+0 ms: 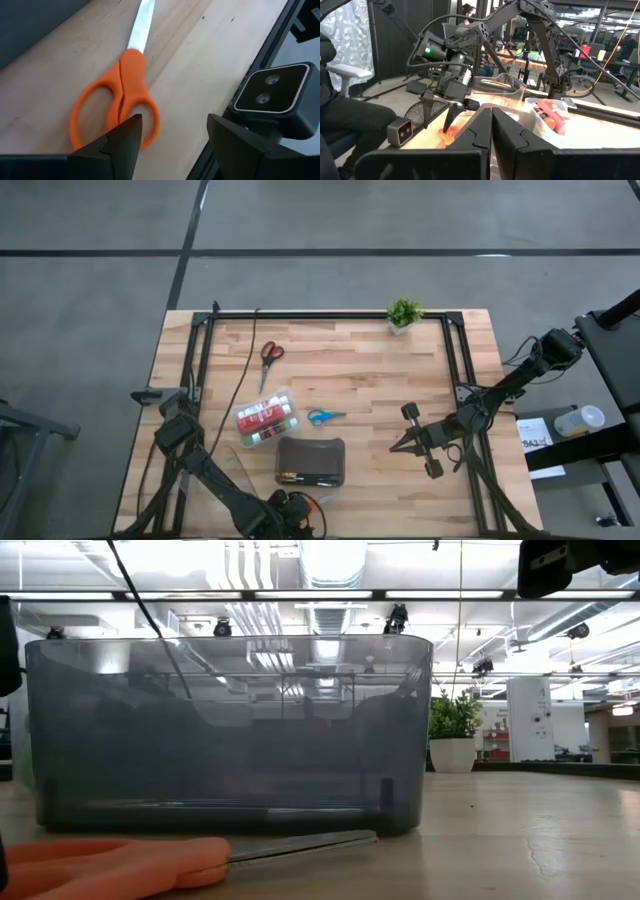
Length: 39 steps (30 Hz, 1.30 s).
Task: Pick & Place Paint Supplies
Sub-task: Put the orange scissors into the bottom transparent bin
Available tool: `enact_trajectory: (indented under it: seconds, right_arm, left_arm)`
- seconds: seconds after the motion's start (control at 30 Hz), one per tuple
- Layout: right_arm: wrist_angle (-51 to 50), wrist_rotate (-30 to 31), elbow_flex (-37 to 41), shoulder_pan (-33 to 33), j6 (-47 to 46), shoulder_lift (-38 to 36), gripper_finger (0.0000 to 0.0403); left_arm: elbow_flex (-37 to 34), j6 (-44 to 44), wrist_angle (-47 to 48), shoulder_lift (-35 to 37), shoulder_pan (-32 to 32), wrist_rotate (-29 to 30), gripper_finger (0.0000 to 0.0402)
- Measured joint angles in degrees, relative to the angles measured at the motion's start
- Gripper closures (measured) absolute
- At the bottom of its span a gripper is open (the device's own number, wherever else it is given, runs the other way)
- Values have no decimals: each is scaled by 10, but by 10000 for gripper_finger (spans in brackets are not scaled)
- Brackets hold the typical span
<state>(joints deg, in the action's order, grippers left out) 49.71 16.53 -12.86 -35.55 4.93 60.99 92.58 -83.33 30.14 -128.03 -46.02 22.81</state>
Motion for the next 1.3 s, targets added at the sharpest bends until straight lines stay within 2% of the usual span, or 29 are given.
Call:
enact_trajectory:
  seconds: [0.23,0.57,0.77,1.07,1.3]
  right_arm:
    - [0,0,0,0,0,0,395]
    - [0,0,0,-1,0,0,395]
    - [0,0,0,-1,0,0,395]
    - [0,0,0,0,0,0,395]
    - [0,0,0,0,0,0,395]
  left_arm:
    - [0,11,1,0,0,1,181]
    - [-12,5,15,0,0,-10,285]
    - [-31,-24,11,4,0,-28,327]
    - [-33,-21,12,5,0,-27,392]
    - [-33,-20,10,5,0,-25,395]
